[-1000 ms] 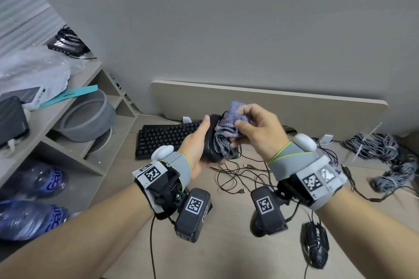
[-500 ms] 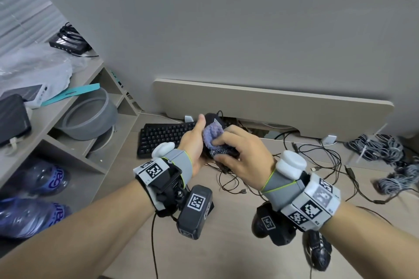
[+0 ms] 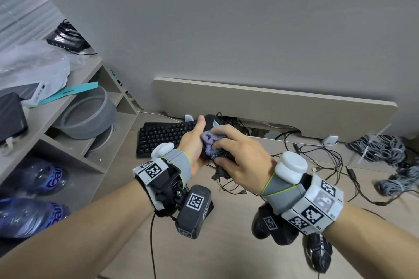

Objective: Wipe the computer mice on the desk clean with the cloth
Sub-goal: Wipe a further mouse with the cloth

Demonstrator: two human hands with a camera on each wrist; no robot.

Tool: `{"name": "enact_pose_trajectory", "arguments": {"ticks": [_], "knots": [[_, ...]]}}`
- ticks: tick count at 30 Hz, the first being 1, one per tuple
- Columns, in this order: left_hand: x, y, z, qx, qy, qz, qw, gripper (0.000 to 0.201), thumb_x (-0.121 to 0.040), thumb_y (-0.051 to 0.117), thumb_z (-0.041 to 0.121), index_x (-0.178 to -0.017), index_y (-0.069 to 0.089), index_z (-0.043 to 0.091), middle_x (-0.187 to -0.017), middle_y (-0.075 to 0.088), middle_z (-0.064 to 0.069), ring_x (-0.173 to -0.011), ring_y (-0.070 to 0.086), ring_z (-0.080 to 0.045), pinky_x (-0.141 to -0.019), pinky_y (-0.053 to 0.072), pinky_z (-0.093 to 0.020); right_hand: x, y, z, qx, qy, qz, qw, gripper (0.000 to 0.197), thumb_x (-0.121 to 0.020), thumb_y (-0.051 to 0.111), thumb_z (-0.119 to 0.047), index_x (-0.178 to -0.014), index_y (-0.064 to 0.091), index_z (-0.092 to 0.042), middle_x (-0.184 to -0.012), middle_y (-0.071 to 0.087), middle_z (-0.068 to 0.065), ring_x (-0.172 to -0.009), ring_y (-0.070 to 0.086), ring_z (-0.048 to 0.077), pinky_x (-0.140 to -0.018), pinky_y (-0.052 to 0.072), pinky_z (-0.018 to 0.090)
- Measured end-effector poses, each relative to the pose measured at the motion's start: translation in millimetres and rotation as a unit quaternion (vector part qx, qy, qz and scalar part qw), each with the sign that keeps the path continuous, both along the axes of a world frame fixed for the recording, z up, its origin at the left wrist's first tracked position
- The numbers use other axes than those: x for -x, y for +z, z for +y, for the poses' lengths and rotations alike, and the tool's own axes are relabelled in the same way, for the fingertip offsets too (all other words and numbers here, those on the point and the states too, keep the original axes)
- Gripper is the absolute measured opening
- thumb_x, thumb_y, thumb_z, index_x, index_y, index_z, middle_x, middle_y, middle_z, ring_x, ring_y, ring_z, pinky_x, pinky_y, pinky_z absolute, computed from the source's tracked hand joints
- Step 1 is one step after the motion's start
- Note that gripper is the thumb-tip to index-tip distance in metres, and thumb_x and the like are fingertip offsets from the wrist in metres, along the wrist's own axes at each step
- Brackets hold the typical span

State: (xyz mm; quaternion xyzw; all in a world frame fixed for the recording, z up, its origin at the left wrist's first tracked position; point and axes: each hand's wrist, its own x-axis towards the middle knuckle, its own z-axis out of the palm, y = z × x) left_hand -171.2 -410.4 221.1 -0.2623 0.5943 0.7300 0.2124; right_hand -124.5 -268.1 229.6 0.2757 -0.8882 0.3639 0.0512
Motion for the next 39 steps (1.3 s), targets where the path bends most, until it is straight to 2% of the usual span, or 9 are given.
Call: {"name": "enact_pose_trajectory", "arguments": {"ticks": [2, 6, 10, 14, 20, 27, 31, 34, 39], "knots": [[1, -1, 1, 0.018, -0.007, 0.003, 1.0, 0.054, -0.095, 0.048, 0.055, -0.072, 0.058, 0.008, -0.05, 0.061, -0.001, -0.048, 0.06, -0.016, -0.051, 0.05, -0.025, -1, 3, -3, 0.006, 0.005, 0.0, 1.0, 0.015, -0.078, 0.058, -0.018, -0.093, 0.058, -0.014, -0.111, 0.054, -0.004, -0.094, 0.054, 0.014, -0.072, 0.049, 0.036], [4, 2, 1, 0.025, -0.016, 0.013, 0.999, 0.054, -0.096, 0.047, 0.055, -0.099, 0.067, 0.006, -0.088, 0.074, -0.014, -0.083, 0.071, -0.029, -0.08, 0.058, -0.042, 3, 4, 1, 0.042, 0.011, -0.064, 0.997, 0.033, -0.076, 0.062, -0.006, -0.104, 0.05, -0.018, -0.101, 0.06, -0.009, -0.092, 0.056, 0.007, -0.081, 0.047, 0.028], [9, 3, 1, 0.048, -0.012, 0.019, 0.999, 0.056, -0.096, 0.045, 0.056, -0.095, 0.067, 0.005, -0.074, 0.072, -0.008, -0.066, 0.068, -0.021, -0.071, 0.058, -0.036, 9, 3, -3, 0.032, 0.009, -0.021, 0.999, 0.022, -0.075, 0.062, -0.01, -0.096, 0.057, -0.015, -0.095, 0.057, -0.003, -0.09, 0.055, 0.015, -0.076, 0.048, 0.035], [13, 5, 0, 0.038, 0.002, 0.015, 0.999, 0.053, -0.096, 0.045, 0.056, -0.098, 0.066, 0.007, -0.099, 0.074, -0.016, -0.09, 0.07, -0.029, -0.09, 0.056, -0.044, 5, -7, -1, -0.002, 0.026, -0.036, 0.999, 0.014, -0.074, 0.062, -0.013, -0.087, 0.061, -0.017, -0.094, 0.054, -0.001, -0.085, 0.055, 0.02, -0.069, 0.049, 0.04], [16, 5, -7, 0.026, -0.032, 0.018, 0.999, 0.057, -0.088, 0.055, 0.062, -0.105, 0.069, 0.009, -0.1, 0.075, -0.016, -0.096, 0.072, -0.032, -0.089, 0.057, -0.048, 28, -12, 6, 0.01, -0.059, -0.046, 0.997, 0.018, -0.068, 0.067, -0.007, -0.083, 0.062, -0.016, -0.091, 0.057, 0.0, -0.083, 0.056, 0.022, -0.073, 0.048, 0.037], [6, -9, -4, 0.008, -0.058, 0.003, 0.998, 0.06, -0.083, 0.058, 0.066, -0.116, 0.068, 0.017, -0.107, 0.075, -0.009, -0.1, 0.071, -0.026, -0.095, 0.054, -0.045, 57, -9, 16, 0.058, -0.186, -0.05, 0.98, 0.019, -0.072, 0.068, -0.006, -0.091, 0.065, -0.011, -0.089, 0.059, 0.003, -0.086, 0.058, 0.025, -0.071, 0.031, 0.016], [8, -9, -3, -0.009, -0.045, 0.005, 0.999, 0.065, -0.077, 0.064, 0.064, -0.118, 0.067, 0.014, -0.111, 0.073, -0.013, -0.104, 0.07, -0.028, -0.099, 0.052, -0.047, 39, 0, -2, 0.05, -0.087, -0.023, 0.995, 0.029, -0.071, 0.064, -0.013, -0.1, 0.065, -0.013, -0.094, 0.059, 0.004, -0.089, 0.054, 0.015, -0.078, 0.039, 0.018], [6, -9, -2, 0.006, -0.069, 0.008, 0.998, 0.053, -0.085, 0.063, 0.058, -0.113, 0.068, 0.014, -0.107, 0.075, -0.011, -0.102, 0.071, -0.026, -0.098, 0.053, -0.044, 57, -1, 8, 0.062, -0.149, -0.033, 0.986, 0.032, -0.074, 0.064, -0.009, -0.105, 0.066, -0.014, -0.095, 0.057, 0.002, -0.092, 0.056, 0.016, -0.077, 0.032, 0.005], [5, -11, -2, -0.001, -0.066, 0.008, 0.998, 0.052, -0.083, 0.064, 0.058, -0.114, 0.07, 0.016, -0.111, 0.074, -0.011, -0.106, 0.069, -0.026, -0.101, 0.05, -0.047, 36, -1, 1, 0.027, -0.125, -0.05, 0.991, 0.037, -0.074, 0.061, -0.013, -0.112, 0.062, -0.012, -0.099, 0.055, 0.01, -0.092, 0.057, 0.025, -0.081, 0.04, 0.025]]}}
